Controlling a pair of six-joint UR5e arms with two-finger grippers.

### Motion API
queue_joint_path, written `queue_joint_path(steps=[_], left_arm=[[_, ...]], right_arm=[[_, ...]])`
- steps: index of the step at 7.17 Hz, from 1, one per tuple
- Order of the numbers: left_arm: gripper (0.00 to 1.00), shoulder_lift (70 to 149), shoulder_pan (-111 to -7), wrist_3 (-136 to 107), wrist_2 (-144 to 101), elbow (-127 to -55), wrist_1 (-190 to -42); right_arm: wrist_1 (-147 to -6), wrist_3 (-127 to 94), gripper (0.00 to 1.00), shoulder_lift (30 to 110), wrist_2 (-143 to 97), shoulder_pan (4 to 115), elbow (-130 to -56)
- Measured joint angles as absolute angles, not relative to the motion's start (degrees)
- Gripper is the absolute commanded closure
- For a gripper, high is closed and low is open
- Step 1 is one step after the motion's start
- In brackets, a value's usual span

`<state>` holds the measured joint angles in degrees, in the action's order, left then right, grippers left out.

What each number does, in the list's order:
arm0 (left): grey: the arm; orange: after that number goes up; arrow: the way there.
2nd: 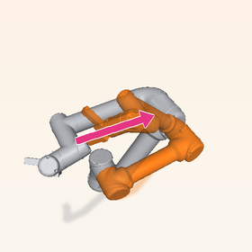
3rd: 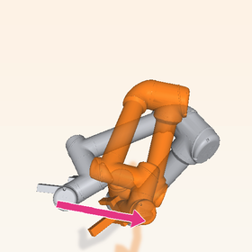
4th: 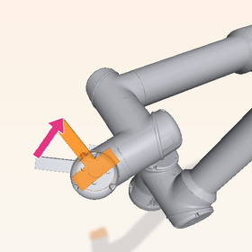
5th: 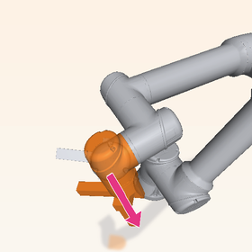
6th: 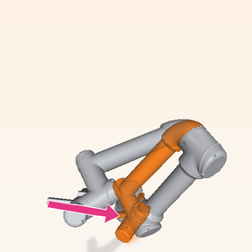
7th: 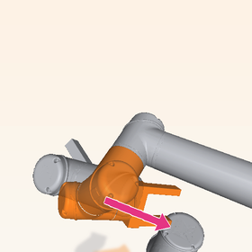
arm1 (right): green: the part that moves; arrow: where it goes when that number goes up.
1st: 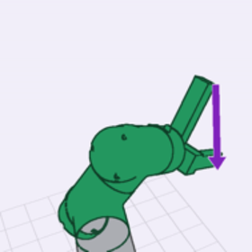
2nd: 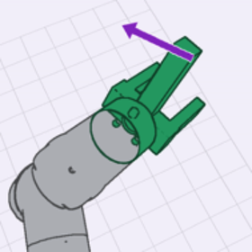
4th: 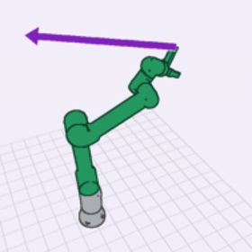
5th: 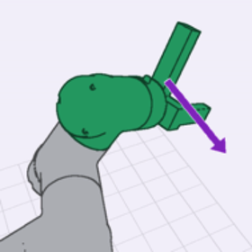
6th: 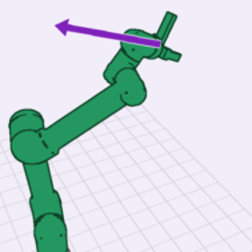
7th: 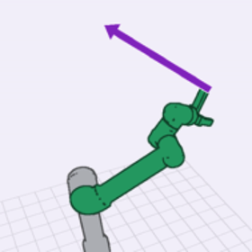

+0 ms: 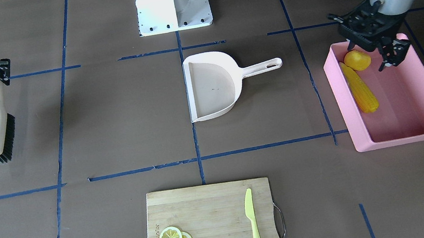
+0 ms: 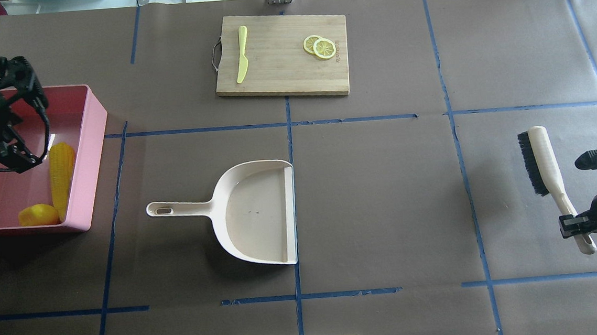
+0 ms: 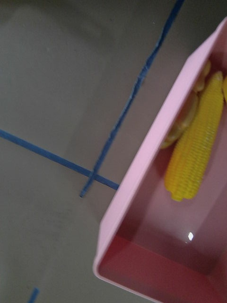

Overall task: Sweep and dump trash into bin
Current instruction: 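Release the dustpan and raise the left gripper while the right gripper sets the brush down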

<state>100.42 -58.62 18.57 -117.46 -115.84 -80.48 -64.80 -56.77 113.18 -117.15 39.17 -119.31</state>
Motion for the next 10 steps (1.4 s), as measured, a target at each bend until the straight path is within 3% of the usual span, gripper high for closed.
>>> queue_joint_path(steps=[3,4,5,8,10], left_arm=[[0.0,96.97,-64.54,18.47,-117.85,-115.6,-80.42],[0.0,96.63,-64.88,18.48,-117.86,-115.58,-80.42],[0.0,96.44,-64.99,18.51,-117.88,-115.58,-80.42],[0.0,96.2,-65.03,18.54,-118.72,-115.59,-80.42],[0.0,96.1,-65.04,18.55,-119.12,-115.65,-80.42]], right_arm=[[-51.87,-56.9,0.98,116.76,-120.92,42.51,-111.63],[-51.21,-57.01,0.93,116.96,-121.19,42.74,-110.91],[-50.99,-57.1,0.76,117.0,-121.33,42.77,-110.62],[-51.36,-57.21,0.01,116.42,-121.52,42.73,-110.35],[-51.35,-57.22,0.0,116.09,-121.49,42.72,-110.31]])
